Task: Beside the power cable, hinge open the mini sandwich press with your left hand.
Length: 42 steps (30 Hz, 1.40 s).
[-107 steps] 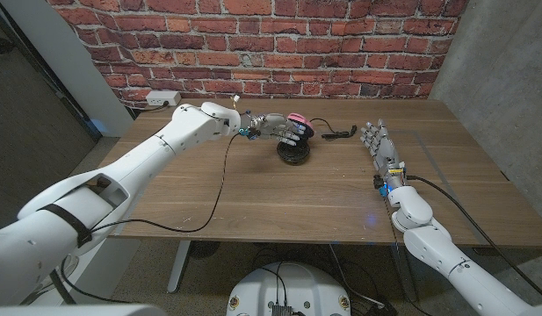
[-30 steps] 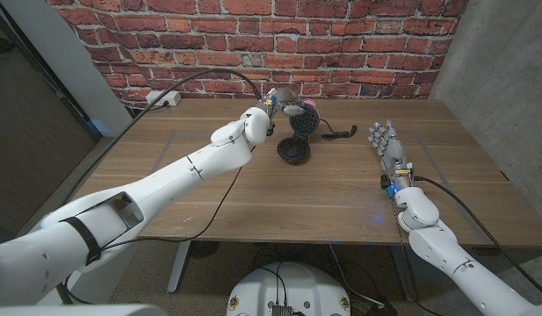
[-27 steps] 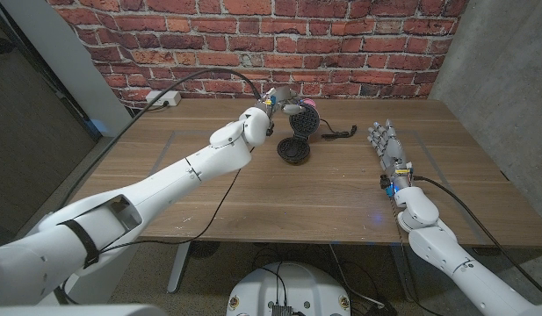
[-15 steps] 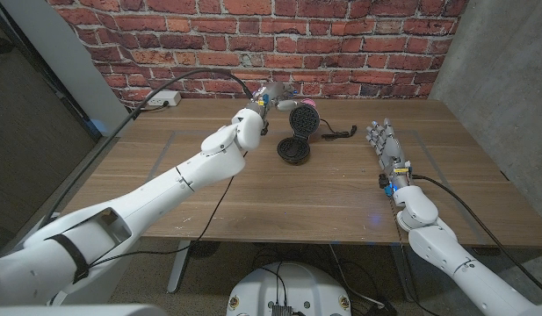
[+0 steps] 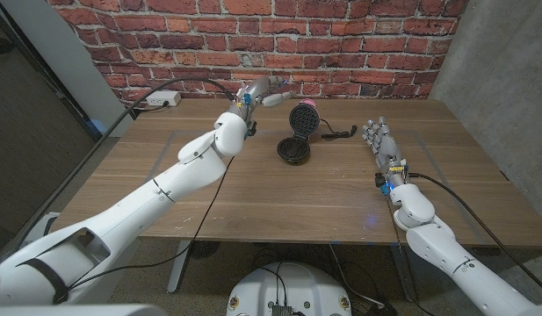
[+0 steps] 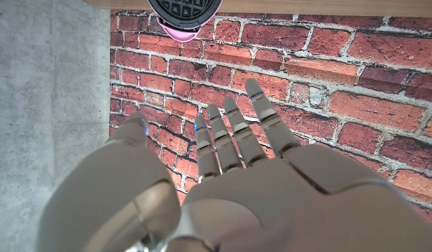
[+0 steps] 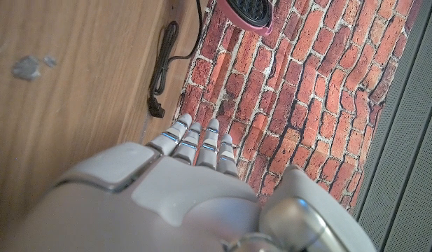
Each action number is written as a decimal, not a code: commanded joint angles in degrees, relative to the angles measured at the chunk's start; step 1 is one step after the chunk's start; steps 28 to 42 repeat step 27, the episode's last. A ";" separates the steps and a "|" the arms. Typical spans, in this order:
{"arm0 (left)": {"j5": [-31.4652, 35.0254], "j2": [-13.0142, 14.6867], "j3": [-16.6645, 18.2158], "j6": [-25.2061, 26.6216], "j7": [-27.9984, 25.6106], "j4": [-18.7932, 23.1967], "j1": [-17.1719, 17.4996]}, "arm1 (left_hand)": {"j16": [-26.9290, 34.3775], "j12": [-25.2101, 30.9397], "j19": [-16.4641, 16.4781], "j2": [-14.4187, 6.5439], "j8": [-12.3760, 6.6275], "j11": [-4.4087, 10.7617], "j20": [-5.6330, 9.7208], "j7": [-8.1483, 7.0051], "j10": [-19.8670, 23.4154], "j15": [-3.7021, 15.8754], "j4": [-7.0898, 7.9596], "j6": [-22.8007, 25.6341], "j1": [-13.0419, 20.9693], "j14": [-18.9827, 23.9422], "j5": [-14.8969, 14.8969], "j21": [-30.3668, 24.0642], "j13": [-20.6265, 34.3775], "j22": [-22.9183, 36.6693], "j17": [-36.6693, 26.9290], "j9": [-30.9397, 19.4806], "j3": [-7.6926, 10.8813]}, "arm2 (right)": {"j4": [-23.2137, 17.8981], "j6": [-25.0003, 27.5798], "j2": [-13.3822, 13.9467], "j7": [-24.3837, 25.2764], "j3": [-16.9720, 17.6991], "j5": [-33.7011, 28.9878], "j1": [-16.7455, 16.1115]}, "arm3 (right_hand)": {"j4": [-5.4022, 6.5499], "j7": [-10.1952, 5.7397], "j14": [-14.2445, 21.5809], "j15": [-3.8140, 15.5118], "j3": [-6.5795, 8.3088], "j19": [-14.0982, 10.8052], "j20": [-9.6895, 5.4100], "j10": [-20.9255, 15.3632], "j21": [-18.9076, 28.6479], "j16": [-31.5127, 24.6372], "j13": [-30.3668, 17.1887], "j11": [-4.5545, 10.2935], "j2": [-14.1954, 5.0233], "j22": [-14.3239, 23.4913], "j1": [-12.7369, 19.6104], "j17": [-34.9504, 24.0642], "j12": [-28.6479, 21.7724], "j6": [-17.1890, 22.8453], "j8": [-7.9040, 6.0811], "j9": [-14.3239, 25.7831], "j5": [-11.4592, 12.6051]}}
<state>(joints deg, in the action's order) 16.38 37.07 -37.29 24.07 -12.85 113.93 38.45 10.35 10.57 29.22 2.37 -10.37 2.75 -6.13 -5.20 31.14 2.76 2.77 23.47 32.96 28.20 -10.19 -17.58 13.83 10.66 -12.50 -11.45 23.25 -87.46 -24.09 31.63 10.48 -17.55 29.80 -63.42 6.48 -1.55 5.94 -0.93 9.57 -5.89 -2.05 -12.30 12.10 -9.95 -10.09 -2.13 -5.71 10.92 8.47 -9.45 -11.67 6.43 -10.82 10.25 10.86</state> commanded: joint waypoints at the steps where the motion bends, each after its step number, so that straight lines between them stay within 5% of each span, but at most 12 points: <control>1: -7.23 4.56 8.12 -8.39 -0.63 0.98 6.27 | 0.18 -0.02 -2.12 -0.31 0.27 -0.44 -0.48 -0.79 -1.97 0.65 1.36 -2.79 -1.59 -1.37 0.01 1.15 -0.23 0.02 0.18 -0.01 -0.55 | -3.28 2.37 -1.07 3.50 -1.62 -3.27 0.24 | -0.08 -0.31 0.22 -0.28 -0.31 -0.03 0.26 -0.34 0.13 -0.15 -0.23 -0.43 0.33 0.20 -0.44 -0.23 -0.03 0.25 0.06 0.13 0.52; 5: -10.60 5.72 10.72 -12.31 -0.24 0.04 7.93 | -0.10 -0.58 -5.00 -0.59 0.45 -0.40 -2.55 -2.29 -8.09 -0.55 2.31 -8.44 -3.25 -5.10 -0.12 2.87 -0.99 0.14 0.71 0.22 -1.32 | -4.63 3.09 -1.64 5.54 -2.35 -5.27 -0.07 | -0.08 -0.33 0.23 -0.33 -0.34 -0.03 0.28 -0.34 0.13 -0.16 -0.23 -0.45 0.36 0.20 -0.47 -0.23 -0.03 0.28 0.05 0.13 0.52; 6: -11.68 5.90 11.34 -13.75 -0.02 -0.58 8.27 | -0.09 -0.76 -5.29 -0.58 0.30 0.23 -2.62 -3.31 -10.64 -0.53 2.49 -9.75 -3.66 -6.31 -0.15 3.16 -1.31 0.16 0.89 0.30 -1.57 | -4.92 3.35 -1.87 6.23 -2.54 -5.84 -0.16 | -0.08 -0.34 0.23 -0.34 -0.35 -0.05 0.29 -0.38 0.14 -0.16 -0.23 -0.46 0.38 0.20 -0.48 -0.23 -0.04 0.29 0.05 0.12 0.52; 14: -17.63 7.13 14.09 -22.89 2.49 -5.54 9.56 | -0.28 -0.83 -9.15 -1.33 0.25 1.00 -3.14 -4.22 -18.08 -2.85 4.13 -14.66 -6.59 -11.82 -0.19 5.02 -2.29 0.22 1.23 0.44 -2.77 | -8.21 5.83 -3.16 10.77 -4.25 -9.63 -2.06 | -0.09 -0.43 0.24 -0.25 -0.42 -0.01 0.30 -0.42 0.11 -0.17 -0.23 -0.42 0.45 0.20 -0.55 -0.24 -0.05 0.33 0.03 0.12 0.52; 27: -21.27 9.81 17.97 -26.95 2.32 -4.32 14.56 | -0.24 -0.48 -12.01 -2.04 0.14 0.40 -2.71 -3.49 -21.03 -3.62 4.96 -16.76 -8.34 -14.42 -0.28 5.94 -2.69 0.29 1.36 0.50 -3.40 | -16.28 9.31 -2.31 14.84 -4.55 -14.31 -4.56 | -0.09 -0.77 0.30 -0.19 -0.49 0.02 0.32 -0.24 0.10 -0.19 -0.23 -0.27 0.48 0.20 -0.66 -0.24 0.02 0.27 0.06 0.12 0.54; 42: -21.27 9.81 17.97 -26.95 2.32 -4.32 14.56 | -0.24 -0.48 -12.01 -2.04 0.14 0.40 -2.71 -3.49 -21.03 -3.62 4.96 -16.76 -8.34 -14.42 -0.28 5.94 -2.69 0.29 1.36 0.50 -3.40 | -16.28 9.31 -2.31 14.84 -4.55 -14.31 -4.56 | -0.09 -0.77 0.30 -0.19 -0.49 0.02 0.32 -0.24 0.10 -0.19 -0.23 -0.27 0.48 0.20 -0.66 -0.24 0.02 0.27 0.06 0.12 0.54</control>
